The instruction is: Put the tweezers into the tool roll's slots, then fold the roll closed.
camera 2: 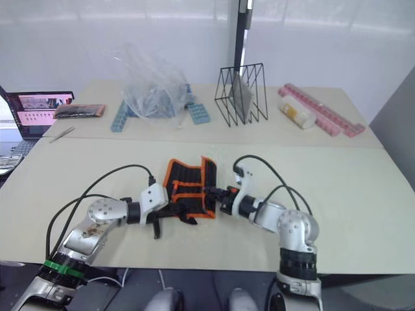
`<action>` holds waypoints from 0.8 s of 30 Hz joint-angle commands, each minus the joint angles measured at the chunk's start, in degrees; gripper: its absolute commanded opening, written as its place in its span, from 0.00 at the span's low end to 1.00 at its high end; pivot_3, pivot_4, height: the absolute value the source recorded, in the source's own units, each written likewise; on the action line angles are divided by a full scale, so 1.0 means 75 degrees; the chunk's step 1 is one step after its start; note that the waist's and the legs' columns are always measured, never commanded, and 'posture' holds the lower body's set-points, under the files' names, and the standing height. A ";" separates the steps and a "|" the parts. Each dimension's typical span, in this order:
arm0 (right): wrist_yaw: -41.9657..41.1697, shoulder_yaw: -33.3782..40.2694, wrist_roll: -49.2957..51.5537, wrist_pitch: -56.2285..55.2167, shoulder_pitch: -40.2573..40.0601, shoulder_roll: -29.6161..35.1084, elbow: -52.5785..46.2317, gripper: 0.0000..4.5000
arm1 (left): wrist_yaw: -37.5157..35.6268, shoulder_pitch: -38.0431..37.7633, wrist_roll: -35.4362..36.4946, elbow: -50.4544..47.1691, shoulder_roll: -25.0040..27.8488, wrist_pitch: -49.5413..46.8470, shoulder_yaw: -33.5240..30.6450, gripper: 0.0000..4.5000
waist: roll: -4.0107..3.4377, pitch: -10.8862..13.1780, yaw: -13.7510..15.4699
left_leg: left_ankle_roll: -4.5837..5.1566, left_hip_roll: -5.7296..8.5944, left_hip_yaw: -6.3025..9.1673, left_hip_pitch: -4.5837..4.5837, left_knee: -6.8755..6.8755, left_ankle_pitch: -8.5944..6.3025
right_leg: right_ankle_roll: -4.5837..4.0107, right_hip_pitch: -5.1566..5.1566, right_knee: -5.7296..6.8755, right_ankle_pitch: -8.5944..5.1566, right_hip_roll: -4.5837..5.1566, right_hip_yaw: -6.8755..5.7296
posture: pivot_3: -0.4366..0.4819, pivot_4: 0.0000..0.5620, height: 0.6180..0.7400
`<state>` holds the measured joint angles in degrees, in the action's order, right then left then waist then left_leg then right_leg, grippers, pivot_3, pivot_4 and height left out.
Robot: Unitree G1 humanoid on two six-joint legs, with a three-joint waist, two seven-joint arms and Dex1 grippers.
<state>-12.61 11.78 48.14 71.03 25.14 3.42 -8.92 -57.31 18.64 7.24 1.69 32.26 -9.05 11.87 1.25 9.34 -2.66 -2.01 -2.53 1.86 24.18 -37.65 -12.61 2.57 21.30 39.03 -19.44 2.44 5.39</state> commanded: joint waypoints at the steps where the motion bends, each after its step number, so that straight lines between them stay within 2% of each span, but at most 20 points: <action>1: 0.0287 -0.0446 -0.0531 -0.0443 -0.0139 -0.0156 0.0141 0.00 | -0.0060 -0.0217 -0.0054 0.0004 0.0104 -0.0204 0.0093 0.00 | -0.0001 0.0000 -0.0002 | 0.0000 0.0000 0.0000 0.0000 0.0001 0.0000 | 0.0000 0.0002 0.0000 0.0000 0.0000 0.0000 | 0.48 0.27 0.71; 7: -0.0246 -0.1530 -0.1548 -0.1242 -0.0640 0.0516 0.0601 0.00 | -0.0058 -0.0294 -0.0038 -0.0121 0.0136 -0.0276 0.0025 0.00 | 0.0005 -0.0004 0.0004 | 0.0000 0.0000 -0.0002 -0.0011 0.0001 0.0000 | 0.0000 -0.0007 -0.0001 0.0000 0.0000 -0.0001 | 0.48 0.27 0.71; 12: -0.0740 -0.1702 -0.1610 -0.1400 -0.0747 0.0856 0.0929 0.00 | -0.0077 -0.0343 -0.0022 -0.0186 0.0207 -0.0321 -0.0030 0.00 | 0.0017 -0.0013 0.0020 | 0.0000 -0.0001 -0.0003 -0.0048 0.0000 0.0000 | 0.0001 -0.0046 -0.0005 0.0000 0.0000 -0.0001 | 0.48 0.27 0.71; 20: -0.1278 -0.1462 -0.1706 -0.2011 -0.0320 0.1021 0.1597 0.56 | -0.0085 -0.0390 0.0020 -0.0270 0.0293 -0.0394 -0.0054 0.00 | 0.0017 -0.0013 0.0014 | 0.0000 -0.0006 -0.0009 -0.0099 -0.0001 0.0000 | 0.0001 -0.0092 -0.0011 -0.0001 -0.0002 -0.0001 | 0.48 0.27 0.71; 24: -0.1721 -0.1458 -0.1709 -0.2368 -0.0157 0.1202 0.1825 0.56 | -0.0094 -0.0362 0.0027 -0.0266 0.0322 -0.0424 -0.0074 0.00 | 0.0016 -0.0012 0.0042 | 0.0016 -0.0012 -0.0017 -0.0134 0.0000 0.0010 | 0.0001 -0.0138 -0.0043 -0.0006 -0.0004 -0.0001 | 0.48 0.27 0.71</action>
<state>-26.87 -0.88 39.03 54.62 24.53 10.22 0.44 -57.37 16.80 7.40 -0.17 33.90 -11.42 11.13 1.37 9.24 -2.35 -1.88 -2.62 1.72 23.18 -37.66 -12.52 2.57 20.27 38.71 -19.48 2.43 5.38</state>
